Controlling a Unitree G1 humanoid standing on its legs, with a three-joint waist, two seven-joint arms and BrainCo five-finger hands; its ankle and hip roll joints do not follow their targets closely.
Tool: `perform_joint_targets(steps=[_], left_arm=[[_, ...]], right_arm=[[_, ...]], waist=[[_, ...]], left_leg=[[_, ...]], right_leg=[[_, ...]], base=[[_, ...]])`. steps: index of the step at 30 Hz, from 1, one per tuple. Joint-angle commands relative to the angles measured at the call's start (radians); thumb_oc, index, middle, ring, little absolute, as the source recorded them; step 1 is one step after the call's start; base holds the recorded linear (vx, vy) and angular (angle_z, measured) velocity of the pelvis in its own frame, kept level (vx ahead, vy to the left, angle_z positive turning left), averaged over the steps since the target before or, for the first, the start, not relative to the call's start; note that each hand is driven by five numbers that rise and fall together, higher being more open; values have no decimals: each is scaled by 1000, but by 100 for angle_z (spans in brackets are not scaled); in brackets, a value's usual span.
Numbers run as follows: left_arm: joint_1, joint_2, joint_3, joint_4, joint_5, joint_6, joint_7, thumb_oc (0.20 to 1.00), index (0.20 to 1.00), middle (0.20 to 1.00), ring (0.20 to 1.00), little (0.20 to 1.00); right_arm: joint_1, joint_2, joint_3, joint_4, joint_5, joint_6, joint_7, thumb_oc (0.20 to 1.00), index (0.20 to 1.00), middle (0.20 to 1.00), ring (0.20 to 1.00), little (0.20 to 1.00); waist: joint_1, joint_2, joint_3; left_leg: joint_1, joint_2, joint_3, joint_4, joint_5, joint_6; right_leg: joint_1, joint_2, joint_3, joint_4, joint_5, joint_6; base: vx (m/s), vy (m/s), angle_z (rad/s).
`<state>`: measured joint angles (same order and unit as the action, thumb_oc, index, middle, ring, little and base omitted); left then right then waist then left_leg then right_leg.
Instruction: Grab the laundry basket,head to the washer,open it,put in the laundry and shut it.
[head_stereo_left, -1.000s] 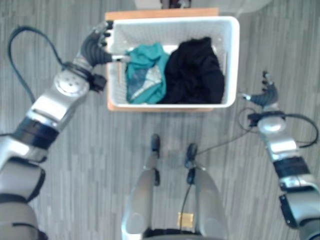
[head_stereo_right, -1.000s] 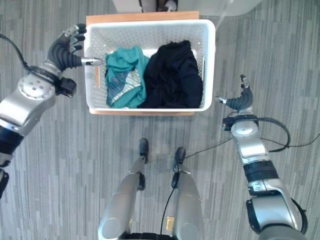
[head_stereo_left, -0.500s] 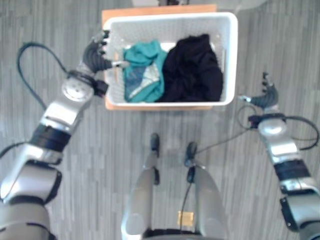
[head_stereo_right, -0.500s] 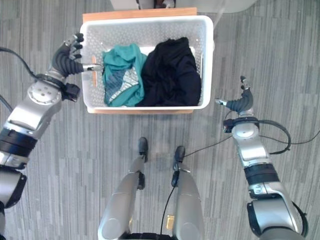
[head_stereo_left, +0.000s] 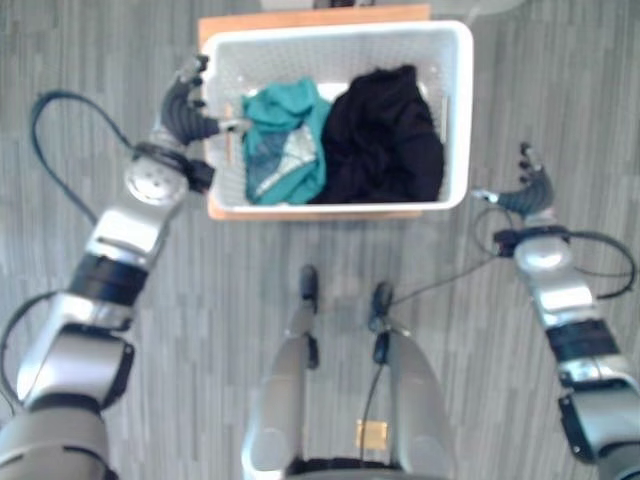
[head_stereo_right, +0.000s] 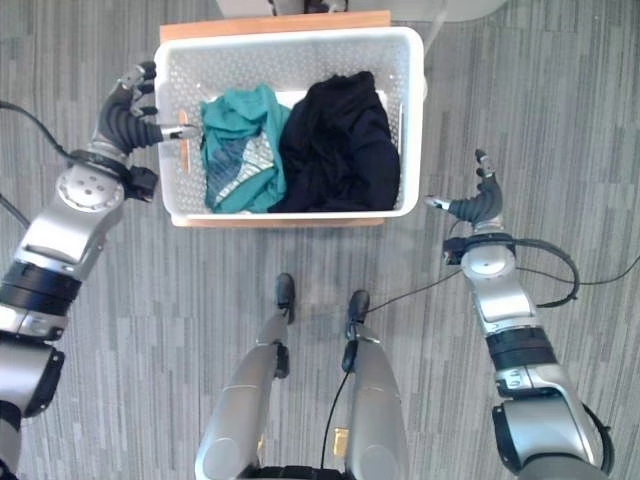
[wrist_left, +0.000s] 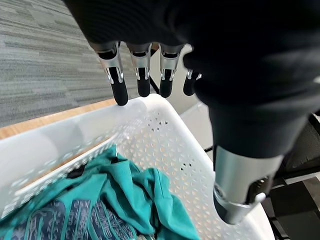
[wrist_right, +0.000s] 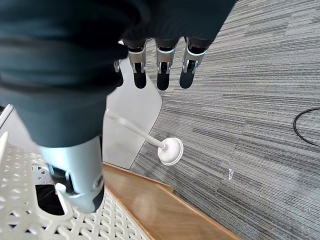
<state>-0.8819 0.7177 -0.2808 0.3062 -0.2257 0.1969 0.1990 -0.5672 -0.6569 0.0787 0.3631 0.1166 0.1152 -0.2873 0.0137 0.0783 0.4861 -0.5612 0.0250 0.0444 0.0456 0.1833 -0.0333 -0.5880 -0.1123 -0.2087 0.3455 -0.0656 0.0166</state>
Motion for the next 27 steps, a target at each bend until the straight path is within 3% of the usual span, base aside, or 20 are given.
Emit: perform_joint_targets(steps=[1,12,27], left_arm=[[27,-38,40,56,51,-10,32,1000,1000,1000,1000,1000],[-9,-66,92,99,90,-24,122,1000,1000,1000,1000,1000],[24,-77,80,101,150,16,99,1000,1000,1000,1000,1000]], right_arm=[[53,16,-52,-74,-24,-49,-5,1000,1000,1000,1000,1000],[53,28,-42,-76,-34,-51,-11,1000,1000,1000,1000,1000],[63,40,-54,-88,-17,-56,-15,1000,1000,1000,1000,1000]], waist=[[-3,-32,-84],[-8,-41,-86],[-11,-49,-78]], left_leg=[[-38,66,5,98,-112,-39],[-36,66,4,96,-116,-40],[-46,67,1,102,-117,-40]], right_leg=[[46,-78,6,-207,107,95],[45,-75,5,-205,105,92],[36,-74,8,-203,106,90]], base=[[0,0,0],[0,0,0],[0,0,0]])
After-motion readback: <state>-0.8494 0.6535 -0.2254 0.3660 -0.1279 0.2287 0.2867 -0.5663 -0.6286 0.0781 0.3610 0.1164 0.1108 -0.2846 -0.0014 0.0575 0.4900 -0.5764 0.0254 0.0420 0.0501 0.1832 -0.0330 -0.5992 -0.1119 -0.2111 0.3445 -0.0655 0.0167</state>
